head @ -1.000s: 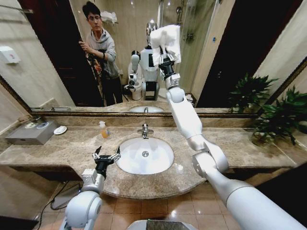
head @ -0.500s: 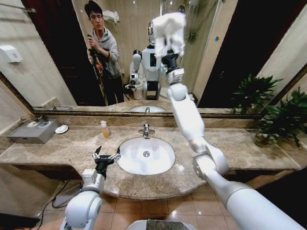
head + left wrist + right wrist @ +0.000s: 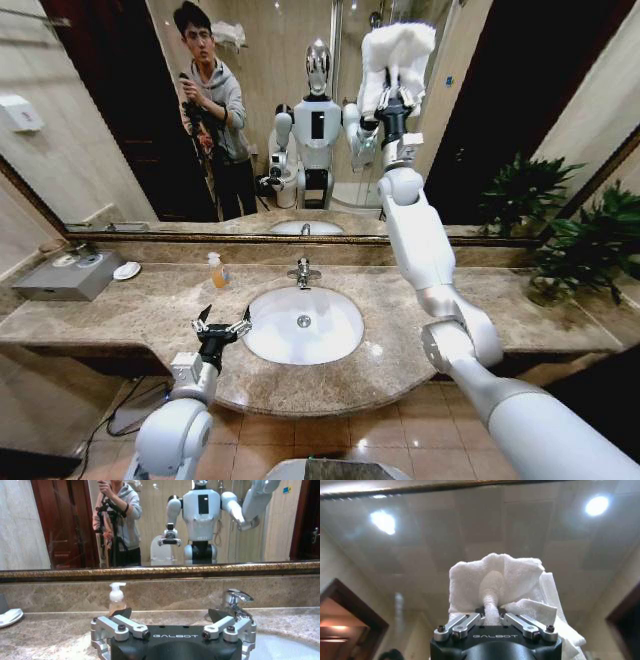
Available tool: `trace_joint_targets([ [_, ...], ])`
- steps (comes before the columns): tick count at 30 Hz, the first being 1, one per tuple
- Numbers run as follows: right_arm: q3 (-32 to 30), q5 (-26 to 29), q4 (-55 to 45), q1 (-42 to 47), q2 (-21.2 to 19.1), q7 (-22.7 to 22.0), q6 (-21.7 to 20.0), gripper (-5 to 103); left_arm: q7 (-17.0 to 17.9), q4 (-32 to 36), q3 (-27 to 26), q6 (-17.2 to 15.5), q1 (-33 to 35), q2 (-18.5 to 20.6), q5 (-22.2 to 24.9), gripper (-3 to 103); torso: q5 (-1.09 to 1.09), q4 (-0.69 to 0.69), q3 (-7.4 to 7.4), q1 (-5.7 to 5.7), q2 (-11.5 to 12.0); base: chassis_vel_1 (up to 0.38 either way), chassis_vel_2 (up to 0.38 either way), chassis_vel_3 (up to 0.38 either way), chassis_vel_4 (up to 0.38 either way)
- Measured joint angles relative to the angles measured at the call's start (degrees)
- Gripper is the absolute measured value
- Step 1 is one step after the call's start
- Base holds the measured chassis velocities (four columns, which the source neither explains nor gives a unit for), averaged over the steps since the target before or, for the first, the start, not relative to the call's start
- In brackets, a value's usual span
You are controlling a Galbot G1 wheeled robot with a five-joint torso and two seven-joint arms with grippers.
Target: Pick up the towel from the sink counter and wipe the mirror surface.
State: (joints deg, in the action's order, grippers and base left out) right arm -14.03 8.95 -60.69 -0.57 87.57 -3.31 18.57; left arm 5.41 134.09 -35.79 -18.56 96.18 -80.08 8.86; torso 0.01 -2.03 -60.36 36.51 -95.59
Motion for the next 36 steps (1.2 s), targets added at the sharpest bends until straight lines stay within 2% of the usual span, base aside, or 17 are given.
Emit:
trace_joint_targets([
  [6, 2.14, -1.28, 1.19, -0.48, 2.81, 4.04, 3.14, 9, 0.00, 0.00, 0.00, 0.00, 0.00, 0.00, 0.00, 100, 0.01, -0.07, -0.01, 0.01, 0.00, 0.000, 0.000, 0.000, 0.000],
  [11, 3.10, -3.39, 1.56, -0.15, 4.43, 6.58, 5.93, 9, 0.00, 0.00, 0.00, 0.00, 0.00, 0.00, 0.00, 100, 0.02, -0.05, -0.01, 0.01, 0.00, 0.000, 0.000, 0.000, 0.000],
  [16, 1.93, -5.20, 2.47, -0.13, 4.29, 4.58, 5.14, 9, 0.00, 0.00, 0.00, 0.00, 0.00, 0.00, 0.00, 100, 0.01, -0.04, -0.01, 0.01, 0.00, 0.000, 0.000, 0.000, 0.000],
  [19, 0.60, -6.10, 2.83, -0.13, 2.59, 2.01, 3.15, 9, 0.00, 0.00, 0.00, 0.00, 0.00, 0.00, 0.00, 100, 0.00, -0.02, -0.01, 0.01, 0.00, 0.000, 0.000, 0.000, 0.000],
  [24, -1.72, -5.74, 2.29, -0.27, -1.03, -1.61, 1.34, 9, 0.00, 0.00, 0.00, 0.00, 0.00, 0.00, 0.00, 100, 0.01, -0.04, 0.01, -0.02, -0.02, 0.000, 0.000, 0.000, 0.000],
  [26, -3.28, -4.16, 1.71, -0.15, -4.07, -3.70, 0.79, 9, 0.00, 0.00, 0.00, 0.00, 0.00, 0.00, 0.00, 100, -0.01, -0.02, 0.01, -0.02, -0.02, 0.000, 0.000, 0.000, 0.000],
  [31, -3.87, -1.17, 0.23, 1.37, -7.33, -5.57, 0.61, 9, 0.00, 0.00, 0.00, 0.00, 0.00, 0.00, 0.00, 100, -0.04, 0.04, -0.01, 0.02, -0.01, 0.000, 0.000, 0.000, 0.000],
  [36, -3.36, -1.02, -1.59, 3.09, -5.25, -3.88, 0.42, 9, 0.00, 0.00, 0.00, 0.00, 0.00, 0.00, 0.00, 100, -0.06, 0.08, -0.02, 0.04, 0.00, -0.033, -0.021, 0.003, -0.014],
])
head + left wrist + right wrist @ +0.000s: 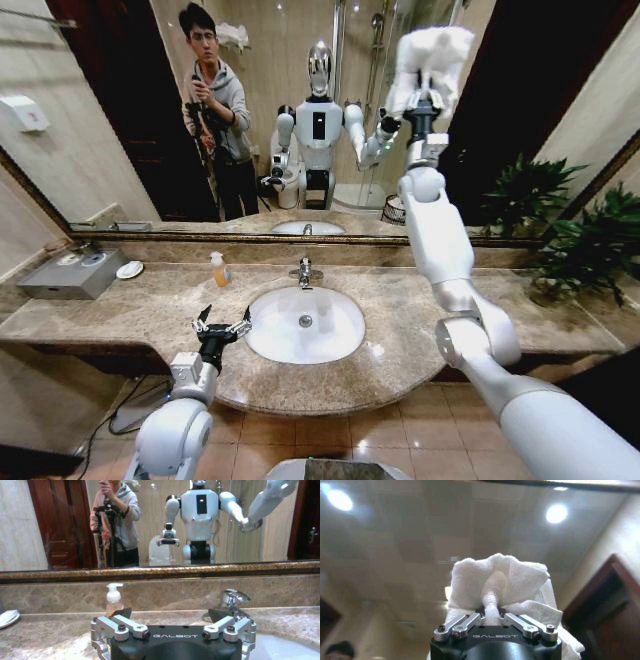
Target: Pick up the towel from the sink counter and wipe the mirror surface.
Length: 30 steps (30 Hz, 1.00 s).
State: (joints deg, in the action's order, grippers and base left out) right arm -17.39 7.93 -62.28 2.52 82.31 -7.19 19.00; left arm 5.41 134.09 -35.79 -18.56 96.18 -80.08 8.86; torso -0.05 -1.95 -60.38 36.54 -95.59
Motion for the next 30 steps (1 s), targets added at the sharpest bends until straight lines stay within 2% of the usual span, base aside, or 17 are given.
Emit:
trace_joint_targets([
  [1, 0.95, -0.49, -0.49, 0.46, 1.58, 1.28, 0.01, 9, 0.00, 0.00, 0.00, 0.00, 0.00, 0.00, 0.00, 100, 0.03, -0.08, 0.00, 0.00, 0.00, 0.000, 0.000, 0.000, 0.000],
  [3, 1.40, -0.79, -0.63, 0.59, 2.28, 1.84, 0.04, 9, 0.00, 0.00, 0.01, 0.00, 0.00, 0.00, 0.00, 100, 0.04, -0.09, 0.00, 0.00, 0.00, 0.000, 0.000, 0.000, 0.000],
  [7, 4.93, -3.57, -0.21, 0.76, 8.11, 5.83, 2.28, 9, 0.00, 0.00, 0.00, 0.00, 0.00, 0.00, 0.00, 100, 0.08, -0.16, 0.00, 0.00, 0.01, 0.000, 0.000, 0.000, 0.000],
  [9, 5.95, -4.21, 0.10, 0.69, 9.42, 7.16, 3.41, 9, 0.00, 0.00, 0.00, 0.00, 0.00, 0.00, 0.00, 100, 0.09, -0.18, 0.00, -0.01, 0.01, 0.000, 0.000, 0.000, 0.000],
  [16, 6.57, -4.87, 0.85, 0.37, 10.03, 8.29, 4.30, 9, 0.00, 0.00, 0.00, 0.00, 0.01, 0.00, 0.00, 100, 0.09, -0.08, 0.01, -0.02, 0.00, 0.000, 0.000, 0.000, 0.000],
  [19, 5.20, -4.61, 1.03, 0.35, 8.56, 6.81, 2.97, 9, 0.00, 0.00, 0.00, 0.00, 0.01, 0.01, 0.00, 100, 0.07, -0.11, 0.01, -0.03, 0.00, 0.000, 0.000, 0.000, 0.000],
  [23, 0.17, -5.57, -2.22, 1.38, 2.69, 0.29, -2.43, 9, 0.00, 0.00, 0.00, 0.00, 0.00, 0.00, 0.00, 100, 0.06, -0.12, 0.02, -0.04, 0.00, 0.000, 0.000, 0.000, 0.000],
  [24, 0.17, -5.57, -2.22, 1.38, 2.69, 0.29, -2.43, 9, 0.00, 0.00, 0.00, 0.00, 0.00, 0.00, 0.00, 100, 0.06, -0.12, 0.02, -0.04, 0.00, 0.000, 0.000, 0.000, 0.000],
  [26, -4.05, -5.84, -3.60, 1.83, -0.16, -1.89, -4.29, 9, 0.00, 0.00, 0.00, 0.00, 0.01, 0.01, 0.00, 100, 0.01, -0.07, 0.02, -0.04, 0.00, 0.000, 0.000, 0.000, 0.000],
  [29, -6.64, -5.61, -3.63, 1.82, -2.23, -2.33, -4.55, 9, 0.00, 0.00, 0.00, 0.00, 0.01, 0.00, 0.00, 100, 0.01, -0.01, 0.02, -0.03, 0.00, 0.000, 0.000, 0.000, 0.000],
  [30, -7.15, -4.79, -3.74, 1.93, -3.38, -2.34, -4.55, 9, 0.00, 0.00, 0.00, 0.00, 0.00, 0.01, 0.00, 100, 0.02, -0.04, 0.01, -0.03, 0.00, 0.000, 0.000, 0.000, 0.000],
])
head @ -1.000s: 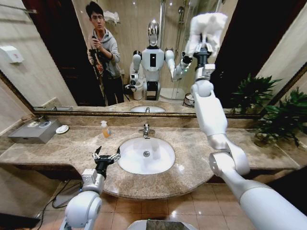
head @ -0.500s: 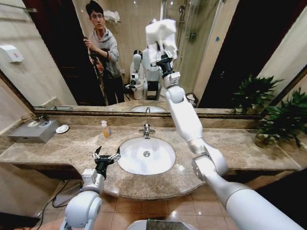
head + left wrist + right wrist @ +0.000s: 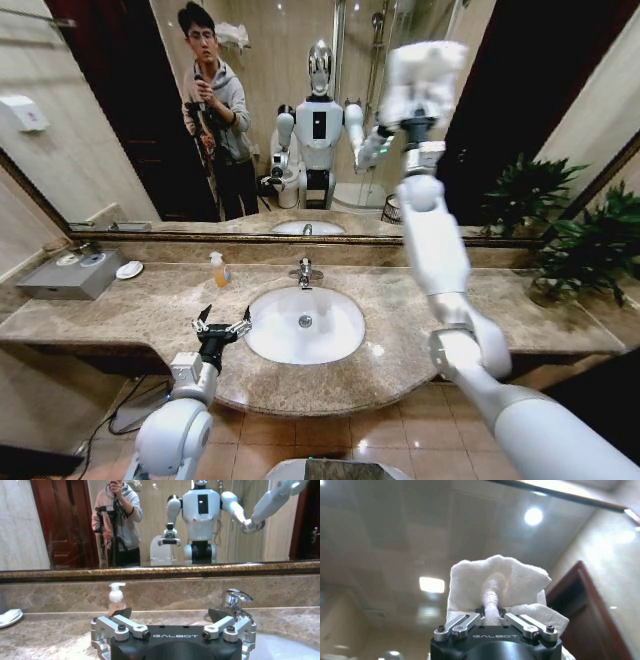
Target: Pick up the towel from the sink counter and wipe the mirror surface.
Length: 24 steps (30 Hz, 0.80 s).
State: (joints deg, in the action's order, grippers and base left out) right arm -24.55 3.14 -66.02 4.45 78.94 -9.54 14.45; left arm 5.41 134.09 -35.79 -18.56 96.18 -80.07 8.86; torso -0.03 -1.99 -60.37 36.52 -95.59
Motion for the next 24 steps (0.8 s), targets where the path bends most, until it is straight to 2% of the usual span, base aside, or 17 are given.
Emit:
trace_joint_targets([
  [4, 0.31, 1.25, -3.15, 1.91, -0.80, 0.31, -0.25, 9, 0.00, 0.00, 0.00, 0.00, 0.00, -0.01, 0.00, 100, 0.00, -0.06, -0.01, 0.02, 0.00, 0.000, 0.000, 0.000, 0.000],
  [9, 1.49, 1.51, -8.00, 4.24, 0.20, 0.50, -0.49, 9, 0.00, 0.00, 0.00, 0.00, 0.00, 0.00, 0.00, 100, 0.03, -0.12, 0.00, 0.01, 0.00, 0.000, 0.000, 0.000, 0.000],
  [24, 2.79, 1.43, -12.05, 5.93, 0.51, 0.62, -0.58, 9, 0.00, 0.00, 0.01, 0.00, -0.01, -0.01, 0.00, 100, 0.02, -0.03, -0.01, 0.02, 0.00, 0.025, 0.018, -0.020, -0.032],
])
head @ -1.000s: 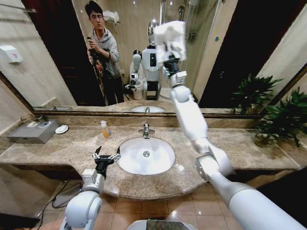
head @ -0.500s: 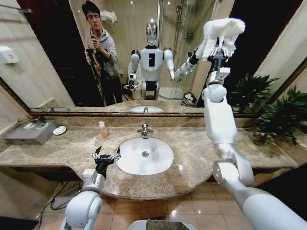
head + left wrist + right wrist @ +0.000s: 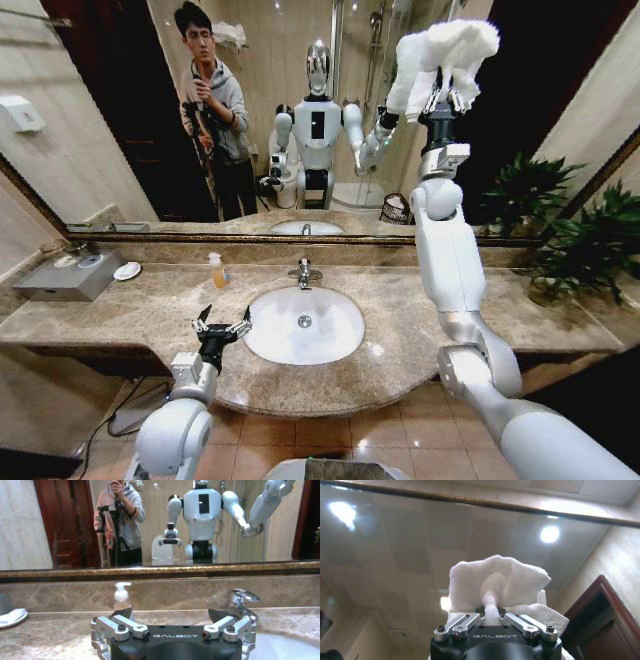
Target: Pick up the towel from the sink counter and wipe the mirror surface.
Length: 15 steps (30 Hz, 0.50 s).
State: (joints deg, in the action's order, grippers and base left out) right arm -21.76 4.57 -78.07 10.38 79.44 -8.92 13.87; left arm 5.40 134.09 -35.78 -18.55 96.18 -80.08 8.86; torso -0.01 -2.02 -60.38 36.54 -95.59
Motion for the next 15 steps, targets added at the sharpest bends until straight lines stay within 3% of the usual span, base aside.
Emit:
trace_joint_targets([
  [4, -0.02, -0.04, 0.15, 0.13, 0.11, 0.13, 0.14, 9, 0.00, 0.00, 0.00, 0.00, 0.01, 0.00, 0.00, 100, 0.05, -0.08, 0.00, -0.02, 0.00, 0.165, 0.142, -0.119, -0.149],
  [11, 0.14, 0.02, 1.16, -0.39, 1.02, 0.48, 0.83, 9, 0.00, 0.00, 0.00, 0.00, 0.01, 0.00, 0.00, 100, 0.01, 0.00, 0.01, -0.05, -0.02, 0.211, 0.207, -0.233, -0.195],
  [15, 0.72, 0.33, 2.68, -1.62, 2.19, 1.37, 1.65, 9, 0.01, 0.00, -0.02, 0.00, 0.00, 0.03, 0.00, 100, 0.08, -0.08, 0.00, -0.02, -0.01, 0.183, 0.223, -0.195, -0.201],
])
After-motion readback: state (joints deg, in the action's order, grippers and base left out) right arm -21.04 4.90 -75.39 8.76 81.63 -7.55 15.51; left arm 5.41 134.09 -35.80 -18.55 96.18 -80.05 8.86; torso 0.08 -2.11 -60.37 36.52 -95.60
